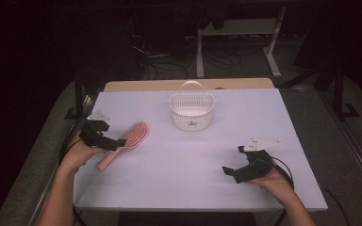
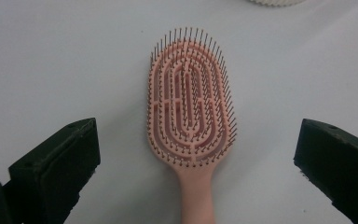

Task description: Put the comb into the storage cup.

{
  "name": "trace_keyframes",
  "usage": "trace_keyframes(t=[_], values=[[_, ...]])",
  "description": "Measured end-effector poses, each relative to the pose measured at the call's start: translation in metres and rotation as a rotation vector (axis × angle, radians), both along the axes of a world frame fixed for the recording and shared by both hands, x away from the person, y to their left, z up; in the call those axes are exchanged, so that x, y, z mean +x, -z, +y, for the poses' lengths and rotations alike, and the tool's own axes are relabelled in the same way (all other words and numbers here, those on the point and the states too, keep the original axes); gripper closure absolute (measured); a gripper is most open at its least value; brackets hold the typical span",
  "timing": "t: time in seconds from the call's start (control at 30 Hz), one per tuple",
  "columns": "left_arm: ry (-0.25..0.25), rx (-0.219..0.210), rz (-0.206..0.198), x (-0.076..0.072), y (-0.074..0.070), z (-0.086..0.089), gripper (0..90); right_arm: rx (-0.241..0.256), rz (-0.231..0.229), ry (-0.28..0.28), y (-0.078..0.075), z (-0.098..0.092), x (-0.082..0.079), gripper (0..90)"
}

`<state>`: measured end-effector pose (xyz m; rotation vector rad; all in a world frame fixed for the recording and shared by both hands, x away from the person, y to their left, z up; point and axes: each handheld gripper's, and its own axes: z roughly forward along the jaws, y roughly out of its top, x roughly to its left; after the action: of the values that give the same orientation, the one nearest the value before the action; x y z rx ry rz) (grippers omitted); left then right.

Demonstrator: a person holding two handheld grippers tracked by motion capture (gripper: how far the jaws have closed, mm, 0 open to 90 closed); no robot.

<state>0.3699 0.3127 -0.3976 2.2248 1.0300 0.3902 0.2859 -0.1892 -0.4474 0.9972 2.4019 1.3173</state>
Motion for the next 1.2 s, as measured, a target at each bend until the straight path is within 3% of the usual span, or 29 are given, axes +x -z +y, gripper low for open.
trace_keyframes(t=[1.03, 1.2], values=[[-0.008, 0.077, 0.099, 0.006, 0.018, -0.004, 0.2, 0.001, 0.002, -0.001, 0.000, 0.000, 0.000, 0.0], [-0.014, 0.091, 0.116, 0.007, 0.019, -0.004, 3.6, 0.001, 0.002, -0.001, 0.000, 0.000, 0.000, 0.0]])
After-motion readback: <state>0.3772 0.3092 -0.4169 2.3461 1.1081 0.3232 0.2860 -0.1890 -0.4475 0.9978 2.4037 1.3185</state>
